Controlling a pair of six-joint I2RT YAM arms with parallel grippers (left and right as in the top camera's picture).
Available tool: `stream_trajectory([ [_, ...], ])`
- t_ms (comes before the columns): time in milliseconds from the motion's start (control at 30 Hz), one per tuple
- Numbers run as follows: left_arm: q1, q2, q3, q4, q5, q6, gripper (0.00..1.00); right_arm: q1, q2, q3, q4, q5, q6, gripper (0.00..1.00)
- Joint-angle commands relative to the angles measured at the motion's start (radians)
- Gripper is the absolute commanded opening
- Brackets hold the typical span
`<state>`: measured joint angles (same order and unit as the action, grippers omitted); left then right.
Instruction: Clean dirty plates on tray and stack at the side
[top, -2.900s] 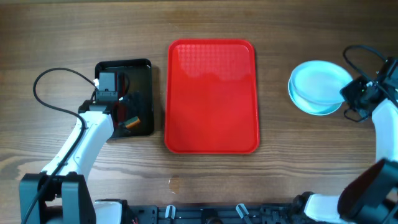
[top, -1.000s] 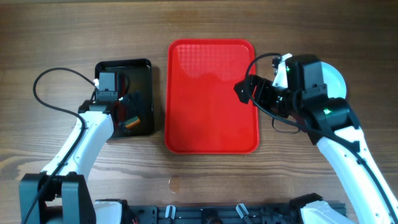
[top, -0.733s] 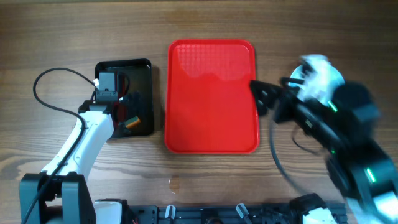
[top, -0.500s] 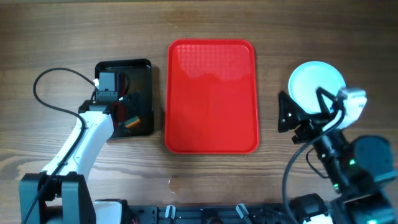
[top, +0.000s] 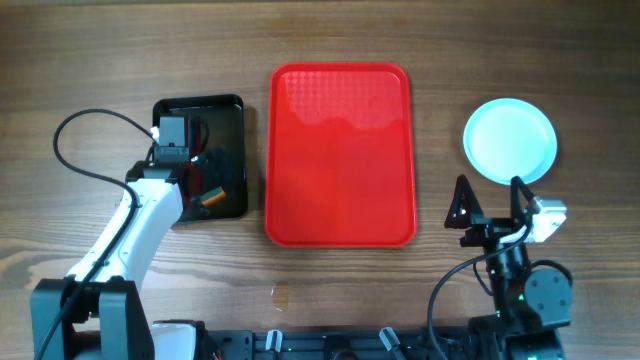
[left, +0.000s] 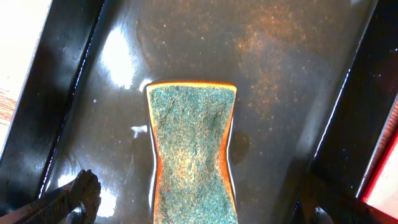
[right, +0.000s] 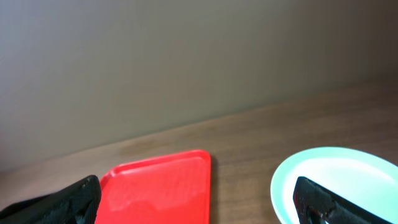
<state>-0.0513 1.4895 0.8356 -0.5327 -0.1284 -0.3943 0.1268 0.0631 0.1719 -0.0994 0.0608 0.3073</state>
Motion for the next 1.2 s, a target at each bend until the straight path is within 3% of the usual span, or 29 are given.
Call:
stream_trajectory([
  [0,0.004,-0.002,-0.003,0.002,0.008,0.005,1.00,-0.008,-0.059,-0.087,0.092,0.019,-0.016,1.00],
  [133,0.004,-0.002,-0.003,0.002,0.008,0.005,1.00,-0.008,-0.060,-0.166,0.233,0.019,-0.004,1.00],
  [300,0.004,-0.002,-0.003,0.002,0.008,0.005,1.00,-0.008,-0.060,-0.167,0.109,0.018,0.013,1.00],
  [867,0.004,-0.004,-0.004,0.002,0.009,0.005,1.00,-0.008,-0.040,-0.166,0.114,0.018,0.010,1.00],
  [1033,0.002,-0.109,-0.006,-0.006,0.008,0.005,1.00,-0.008,-0.040,-0.166,0.114,0.018,0.011,1.00],
  [1167,0.000,-0.303,-0.030,-0.011,0.001,0.006,1.00,-0.008,-0.040,-0.166,0.114,0.018,0.010,1.00],
])
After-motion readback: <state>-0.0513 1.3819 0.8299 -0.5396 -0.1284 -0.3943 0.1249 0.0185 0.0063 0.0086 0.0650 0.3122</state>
